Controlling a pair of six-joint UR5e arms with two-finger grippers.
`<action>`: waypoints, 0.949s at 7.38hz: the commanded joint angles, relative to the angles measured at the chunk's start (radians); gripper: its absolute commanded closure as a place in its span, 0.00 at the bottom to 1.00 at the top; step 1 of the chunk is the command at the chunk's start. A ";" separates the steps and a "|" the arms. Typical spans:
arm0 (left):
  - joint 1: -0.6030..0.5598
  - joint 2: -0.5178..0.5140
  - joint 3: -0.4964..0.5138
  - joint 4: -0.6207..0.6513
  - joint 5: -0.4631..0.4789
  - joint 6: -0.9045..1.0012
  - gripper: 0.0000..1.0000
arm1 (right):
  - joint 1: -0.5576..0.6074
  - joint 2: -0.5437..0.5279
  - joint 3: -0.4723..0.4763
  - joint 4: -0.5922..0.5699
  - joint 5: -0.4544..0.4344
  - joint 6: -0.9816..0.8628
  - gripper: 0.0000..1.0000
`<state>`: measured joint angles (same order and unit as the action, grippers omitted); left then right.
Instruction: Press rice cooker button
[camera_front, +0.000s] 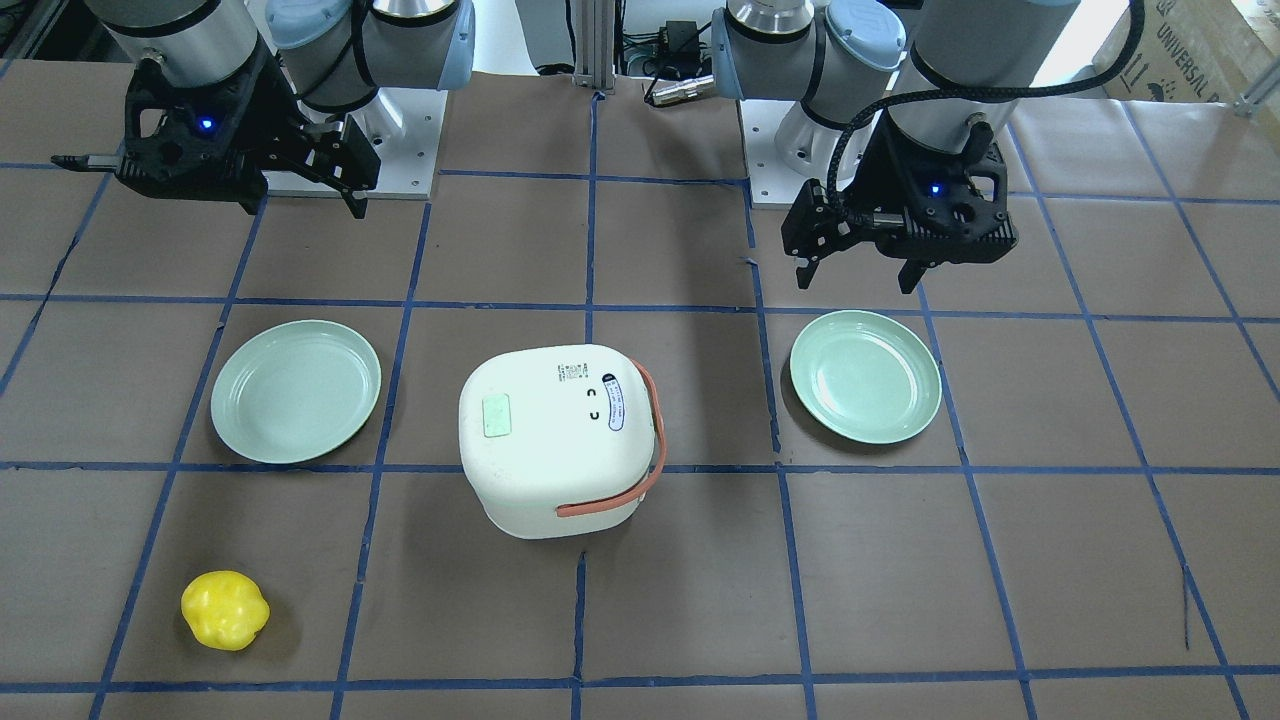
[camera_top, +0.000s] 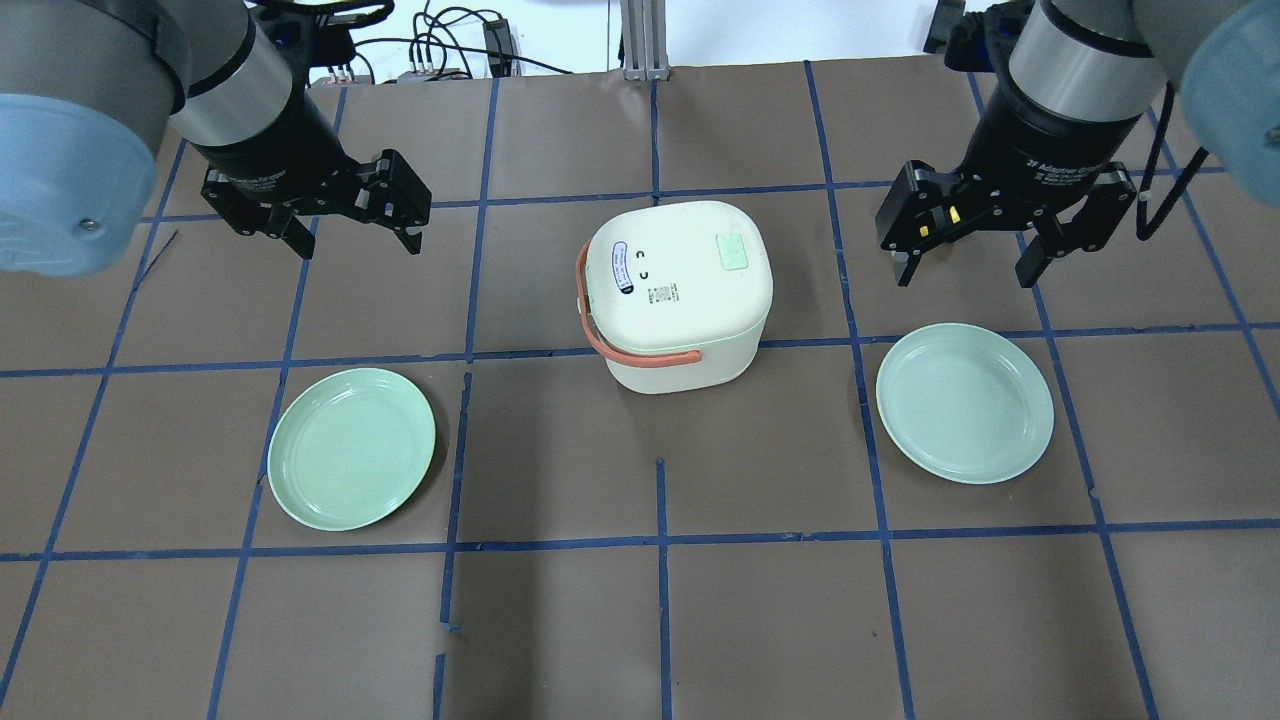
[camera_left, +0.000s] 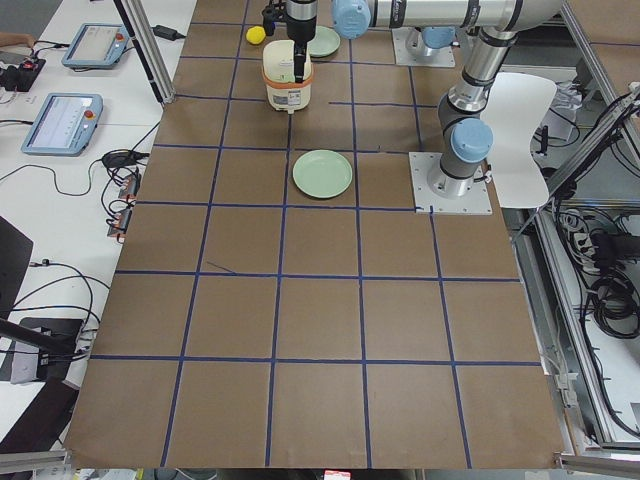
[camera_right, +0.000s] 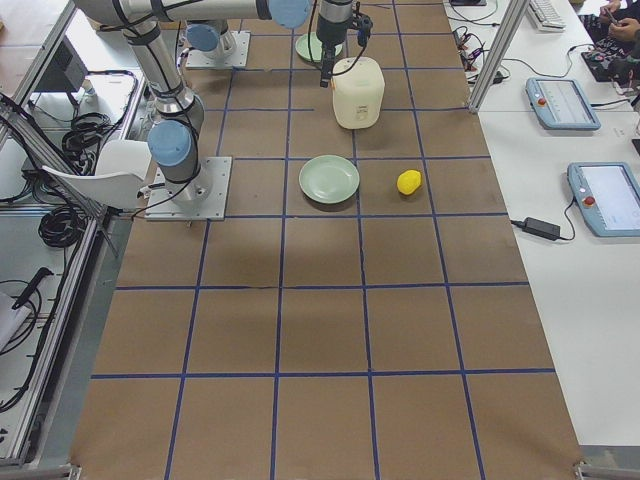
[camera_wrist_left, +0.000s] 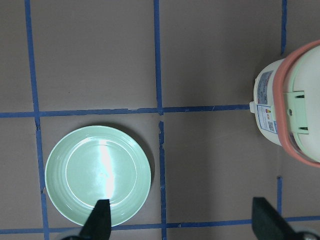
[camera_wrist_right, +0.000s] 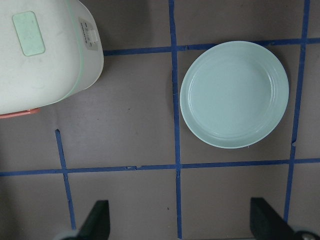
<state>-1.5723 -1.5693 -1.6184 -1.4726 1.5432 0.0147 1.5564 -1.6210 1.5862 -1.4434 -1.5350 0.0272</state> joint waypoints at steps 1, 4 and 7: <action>0.000 0.000 0.000 0.000 0.000 0.001 0.00 | 0.001 0.006 0.001 -0.031 0.038 -0.006 0.00; 0.000 0.000 0.000 0.000 0.000 0.001 0.00 | 0.007 0.018 -0.003 -0.090 0.039 0.007 0.00; 0.000 0.000 0.000 0.000 0.000 -0.001 0.00 | 0.141 0.129 -0.020 -0.268 0.038 0.072 0.04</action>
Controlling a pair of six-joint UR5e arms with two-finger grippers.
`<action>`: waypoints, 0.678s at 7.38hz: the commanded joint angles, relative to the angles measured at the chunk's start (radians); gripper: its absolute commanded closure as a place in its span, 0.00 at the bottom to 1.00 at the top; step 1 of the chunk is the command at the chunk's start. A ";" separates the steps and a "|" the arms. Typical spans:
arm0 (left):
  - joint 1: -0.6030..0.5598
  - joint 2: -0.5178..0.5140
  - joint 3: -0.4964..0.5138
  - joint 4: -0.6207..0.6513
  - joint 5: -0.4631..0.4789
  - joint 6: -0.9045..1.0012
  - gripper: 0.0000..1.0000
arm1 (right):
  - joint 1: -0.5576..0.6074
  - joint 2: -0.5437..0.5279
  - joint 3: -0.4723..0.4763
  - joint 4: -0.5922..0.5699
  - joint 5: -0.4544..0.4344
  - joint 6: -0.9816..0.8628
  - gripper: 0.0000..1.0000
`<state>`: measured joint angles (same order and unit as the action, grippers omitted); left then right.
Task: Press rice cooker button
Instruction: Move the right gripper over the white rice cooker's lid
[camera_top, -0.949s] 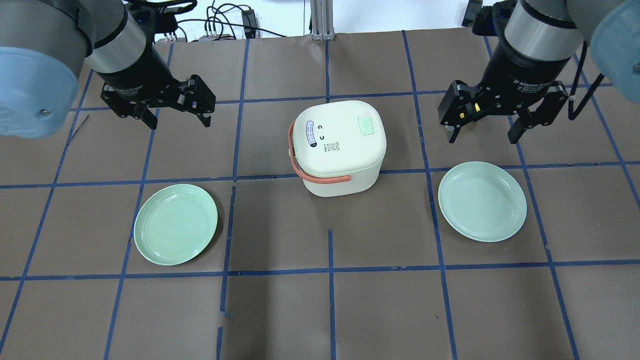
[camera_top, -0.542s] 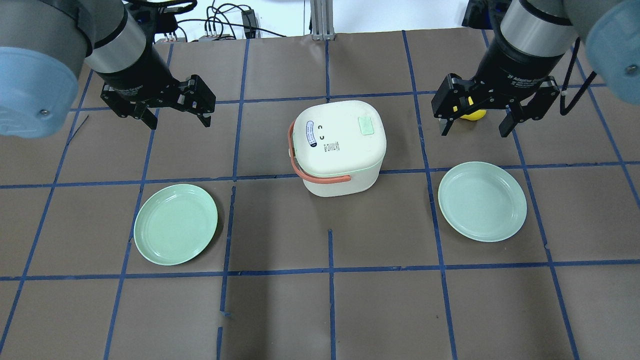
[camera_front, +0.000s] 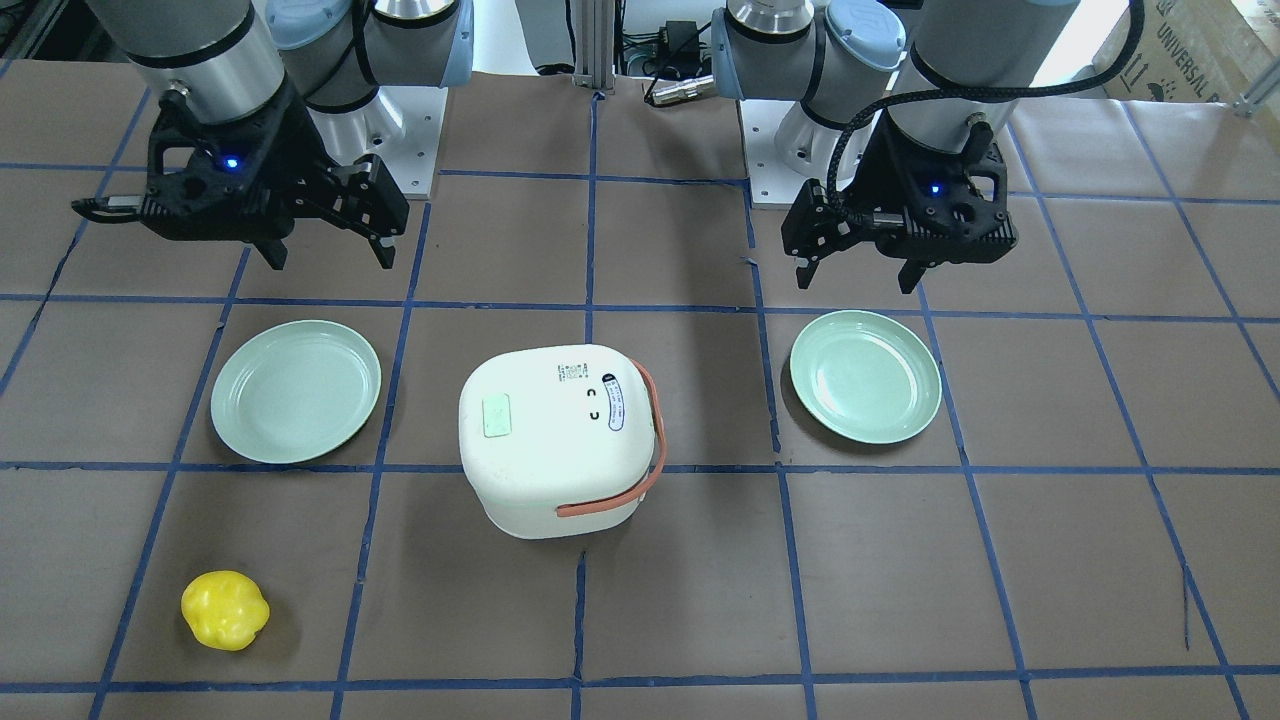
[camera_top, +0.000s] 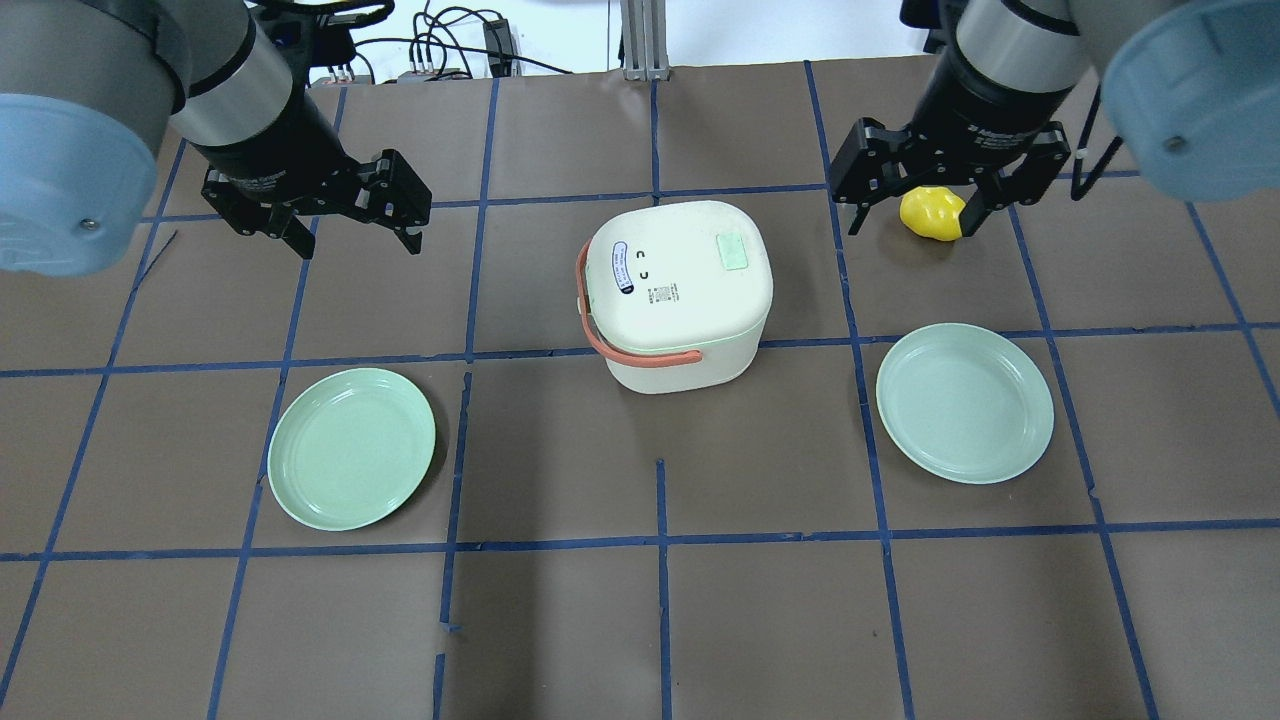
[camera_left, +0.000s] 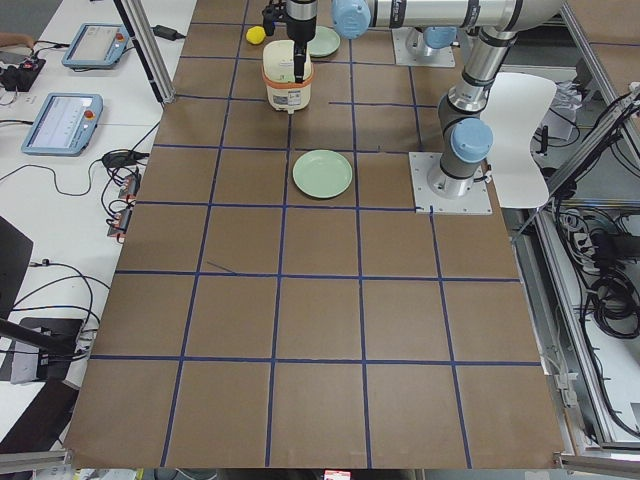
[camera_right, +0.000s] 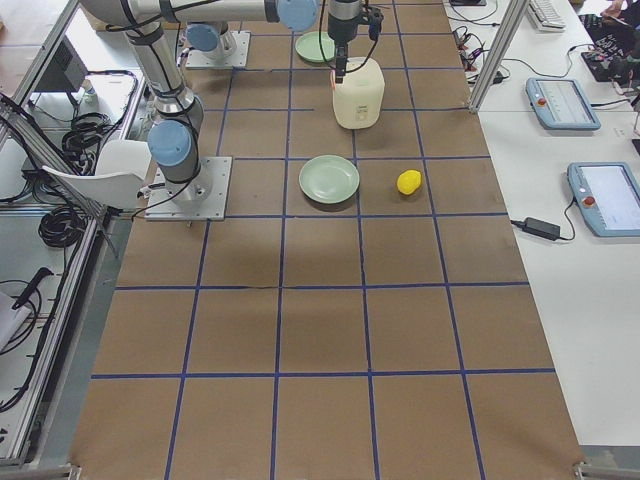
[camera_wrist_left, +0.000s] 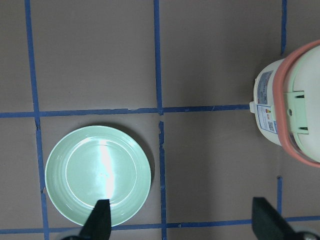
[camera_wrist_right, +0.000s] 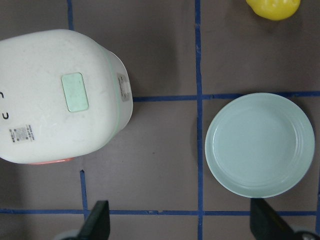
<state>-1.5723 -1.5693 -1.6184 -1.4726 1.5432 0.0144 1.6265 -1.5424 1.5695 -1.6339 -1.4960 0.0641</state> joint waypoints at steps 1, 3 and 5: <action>0.000 0.000 0.000 0.000 0.000 0.001 0.00 | 0.114 0.103 -0.003 -0.155 -0.006 0.049 0.25; 0.000 0.000 0.000 0.000 0.000 0.001 0.00 | 0.127 0.143 -0.005 -0.170 0.011 0.088 0.70; 0.000 0.000 0.000 0.000 0.000 0.001 0.00 | 0.127 0.194 -0.049 -0.170 0.046 0.088 0.89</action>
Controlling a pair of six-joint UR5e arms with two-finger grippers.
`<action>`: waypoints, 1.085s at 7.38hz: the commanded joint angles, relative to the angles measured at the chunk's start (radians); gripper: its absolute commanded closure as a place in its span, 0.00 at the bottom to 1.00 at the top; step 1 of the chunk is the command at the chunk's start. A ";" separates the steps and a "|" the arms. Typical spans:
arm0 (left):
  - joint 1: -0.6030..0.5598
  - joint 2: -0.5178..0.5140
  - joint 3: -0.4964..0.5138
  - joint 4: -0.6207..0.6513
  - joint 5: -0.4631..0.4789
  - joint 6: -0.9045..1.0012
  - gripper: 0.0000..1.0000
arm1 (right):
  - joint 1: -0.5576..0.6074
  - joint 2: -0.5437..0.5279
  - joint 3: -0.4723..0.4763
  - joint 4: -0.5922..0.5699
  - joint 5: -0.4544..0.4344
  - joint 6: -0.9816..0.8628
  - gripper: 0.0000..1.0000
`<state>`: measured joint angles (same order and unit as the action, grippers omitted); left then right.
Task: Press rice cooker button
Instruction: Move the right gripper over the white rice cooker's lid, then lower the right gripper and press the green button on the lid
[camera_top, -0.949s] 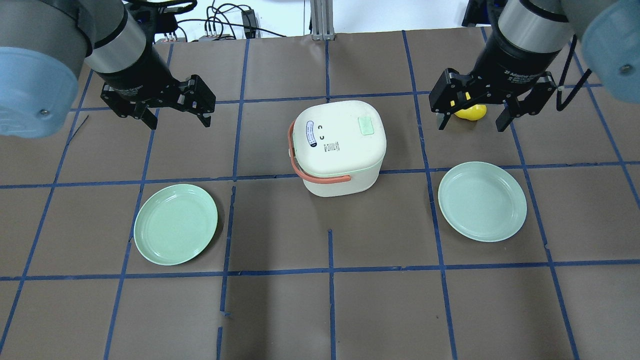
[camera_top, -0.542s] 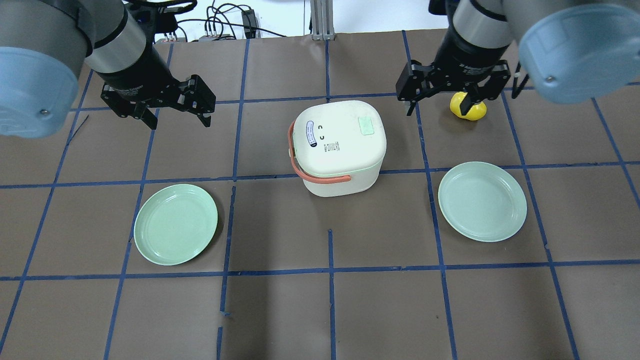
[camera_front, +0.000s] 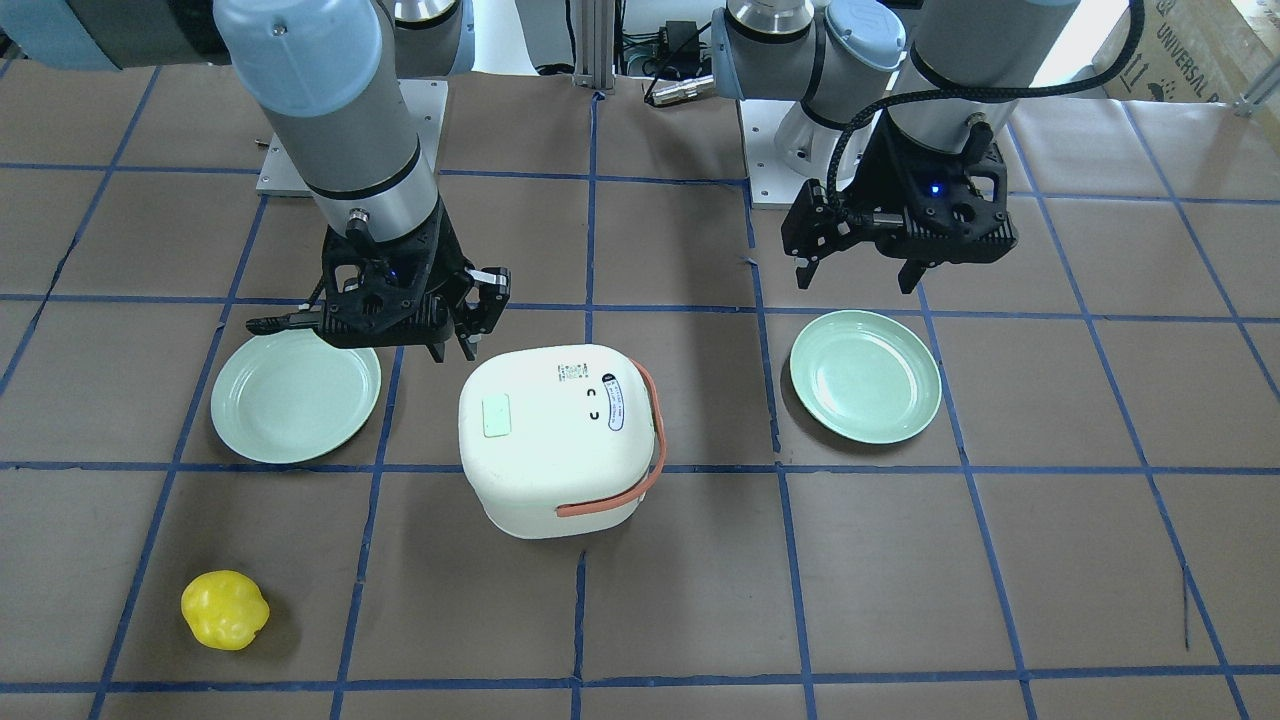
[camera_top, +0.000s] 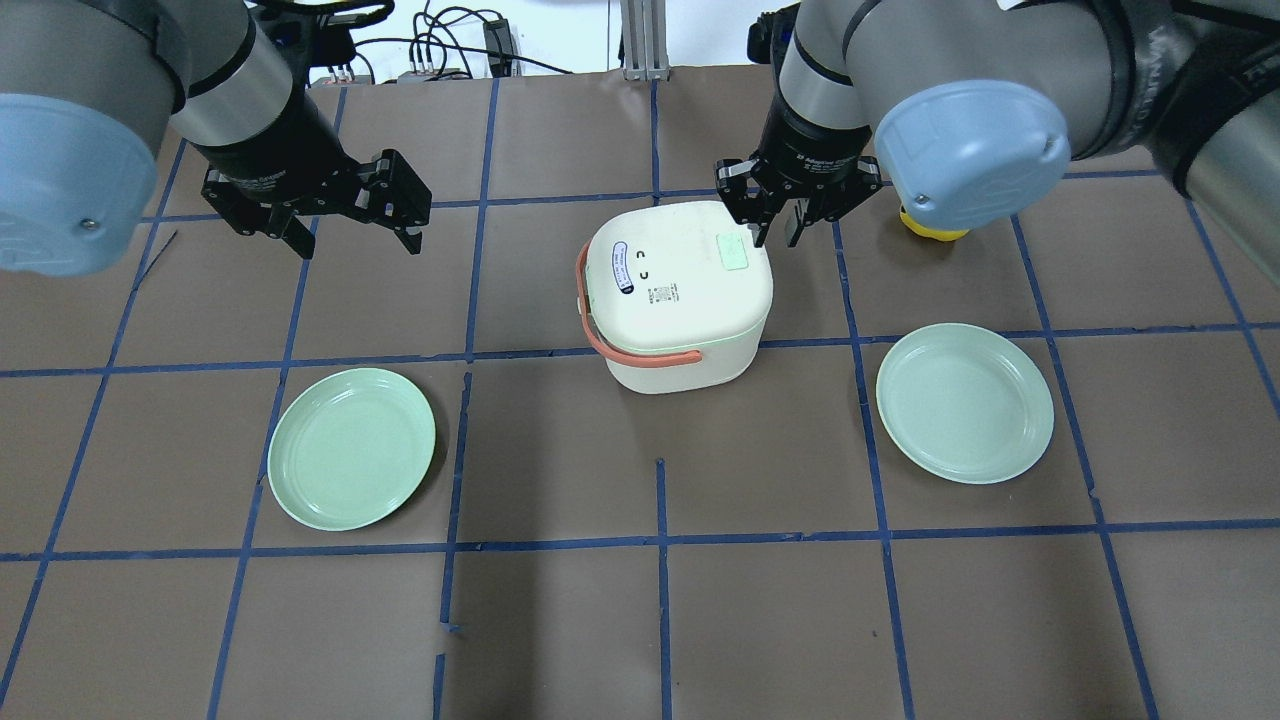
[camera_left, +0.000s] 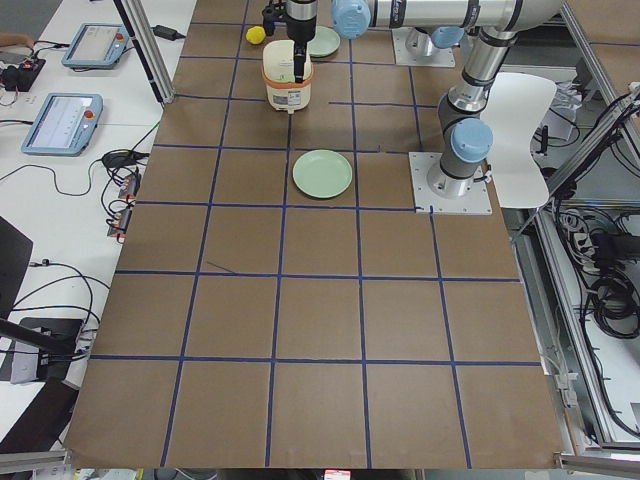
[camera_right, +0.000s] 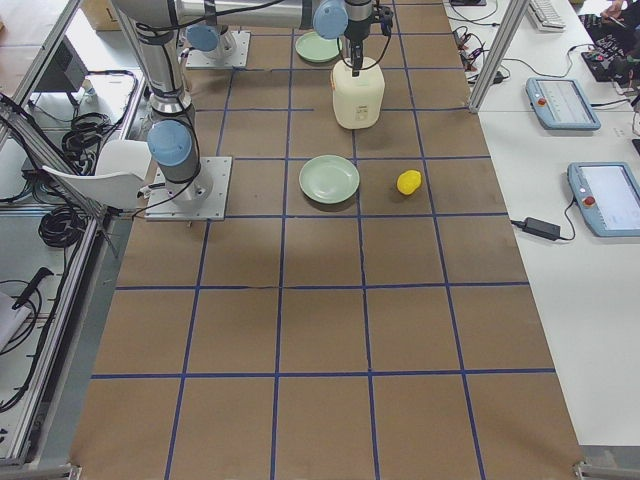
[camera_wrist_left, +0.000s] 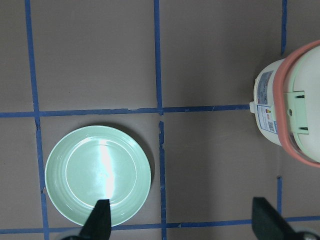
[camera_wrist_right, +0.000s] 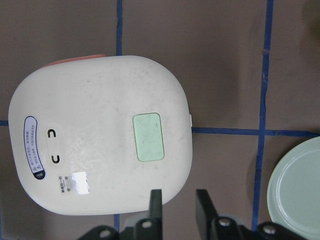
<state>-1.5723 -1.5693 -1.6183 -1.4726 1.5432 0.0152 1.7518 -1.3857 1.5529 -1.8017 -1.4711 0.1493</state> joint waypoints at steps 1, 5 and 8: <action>0.000 0.000 0.000 0.000 0.000 0.000 0.00 | 0.006 0.087 -0.107 0.004 0.021 0.004 0.90; 0.000 0.000 0.000 0.000 0.000 0.000 0.00 | 0.034 0.149 -0.084 -0.001 0.011 -0.005 0.92; 0.000 0.000 0.000 0.000 0.000 0.000 0.00 | 0.025 0.152 -0.062 -0.019 0.006 -0.011 0.91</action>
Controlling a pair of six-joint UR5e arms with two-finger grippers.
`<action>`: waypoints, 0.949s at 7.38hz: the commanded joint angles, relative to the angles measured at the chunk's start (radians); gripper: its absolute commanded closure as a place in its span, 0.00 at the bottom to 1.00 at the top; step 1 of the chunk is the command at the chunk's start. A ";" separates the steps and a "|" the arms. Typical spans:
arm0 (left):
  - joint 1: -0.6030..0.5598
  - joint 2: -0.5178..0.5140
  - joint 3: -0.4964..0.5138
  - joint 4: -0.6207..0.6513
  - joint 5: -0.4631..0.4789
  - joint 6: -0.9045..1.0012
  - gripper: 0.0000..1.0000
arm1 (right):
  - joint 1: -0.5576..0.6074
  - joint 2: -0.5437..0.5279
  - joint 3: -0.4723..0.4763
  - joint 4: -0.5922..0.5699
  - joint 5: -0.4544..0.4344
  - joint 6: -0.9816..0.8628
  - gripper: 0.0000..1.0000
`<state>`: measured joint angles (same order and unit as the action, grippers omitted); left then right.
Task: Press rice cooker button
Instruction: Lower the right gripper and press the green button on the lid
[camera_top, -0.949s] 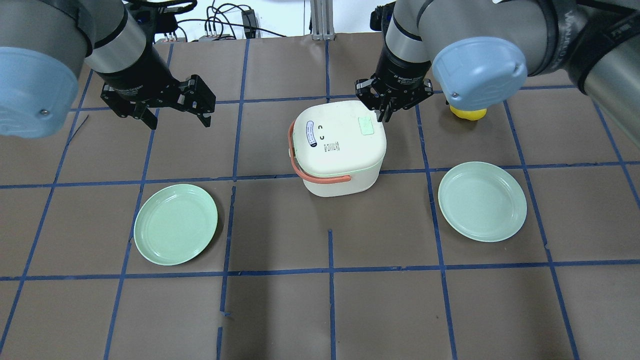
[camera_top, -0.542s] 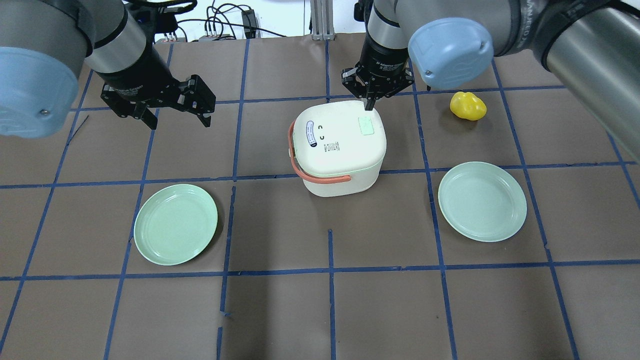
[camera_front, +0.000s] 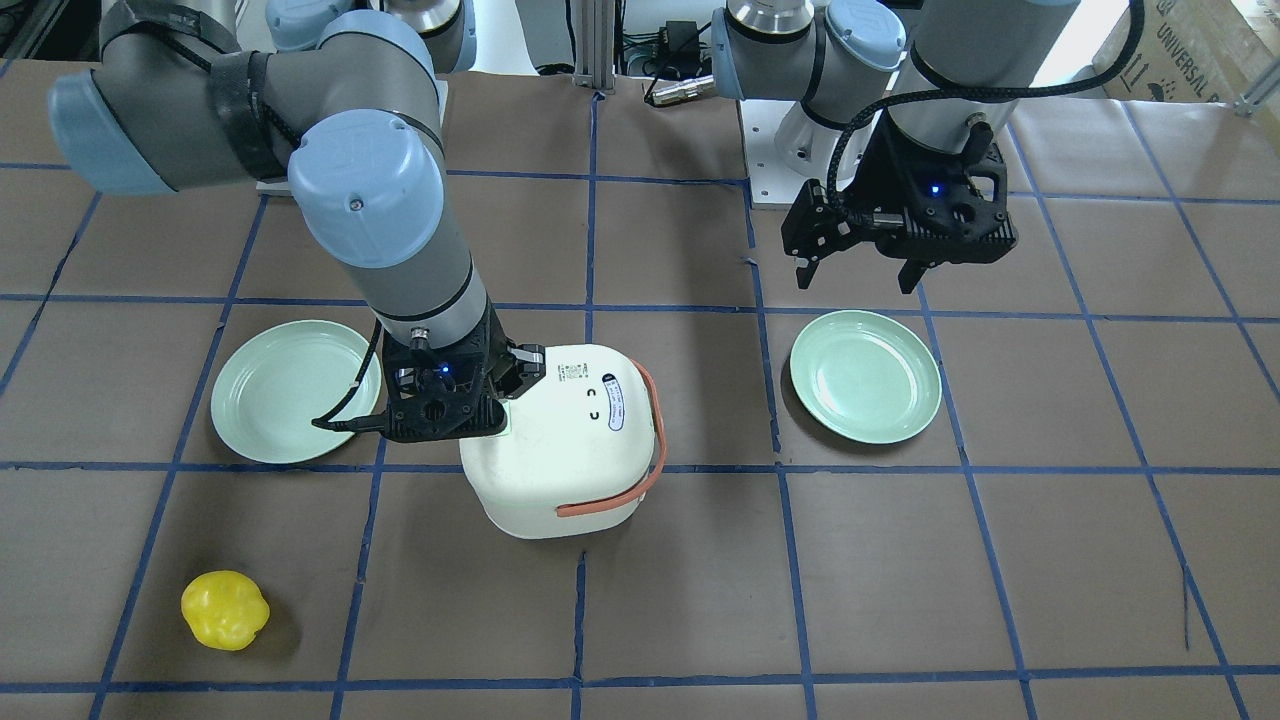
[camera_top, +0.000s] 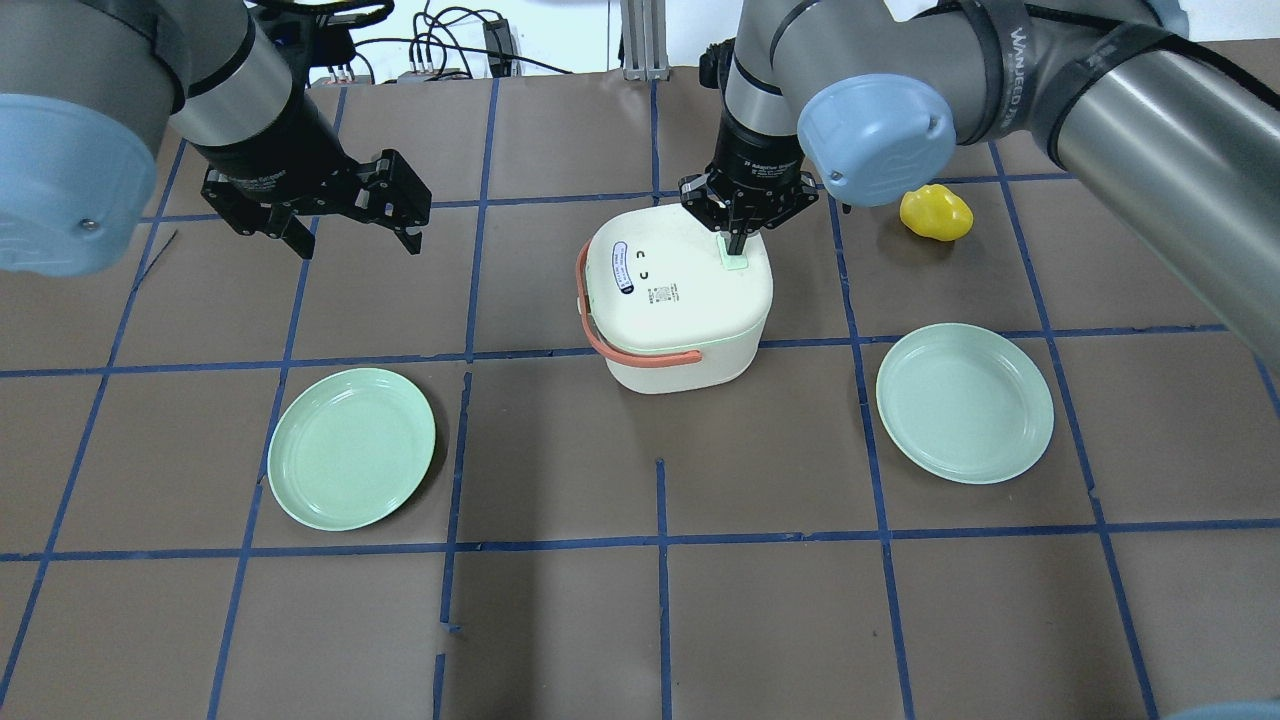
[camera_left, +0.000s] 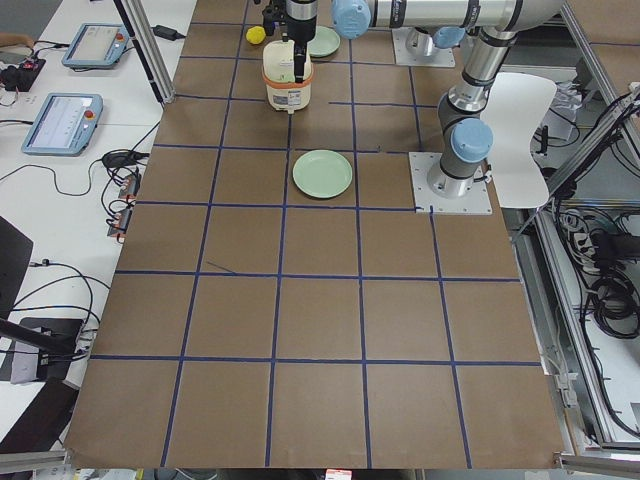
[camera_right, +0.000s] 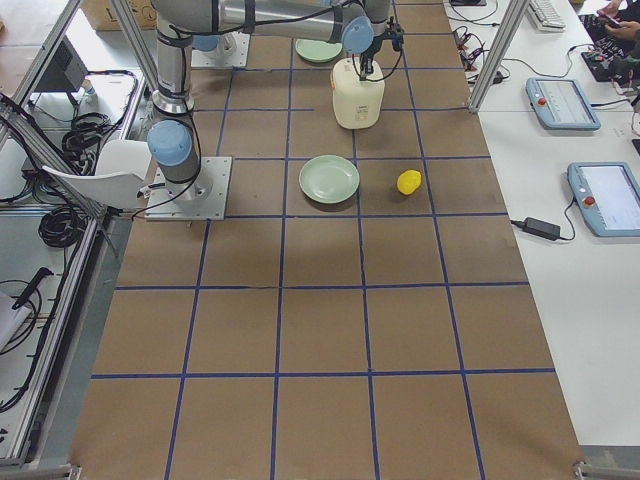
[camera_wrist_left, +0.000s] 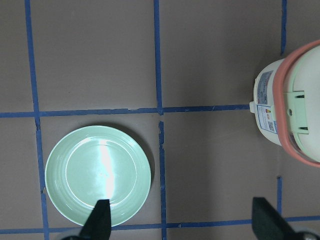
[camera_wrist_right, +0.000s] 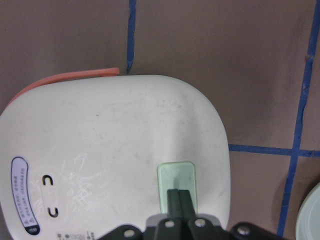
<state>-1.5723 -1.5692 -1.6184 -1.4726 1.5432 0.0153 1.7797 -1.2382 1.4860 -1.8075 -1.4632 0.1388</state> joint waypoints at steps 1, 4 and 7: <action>0.000 0.000 0.000 0.000 0.000 0.000 0.00 | -0.003 0.005 0.007 -0.015 0.000 0.004 0.91; 0.000 0.000 0.000 0.000 0.000 0.000 0.00 | 0.000 0.005 0.007 -0.015 0.000 0.015 0.91; 0.000 0.000 0.000 0.000 0.000 0.000 0.00 | 0.001 0.009 0.008 -0.015 0.000 0.013 0.91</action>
<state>-1.5723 -1.5693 -1.6184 -1.4726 1.5432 0.0154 1.7799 -1.2312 1.4929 -1.8224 -1.4634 0.1530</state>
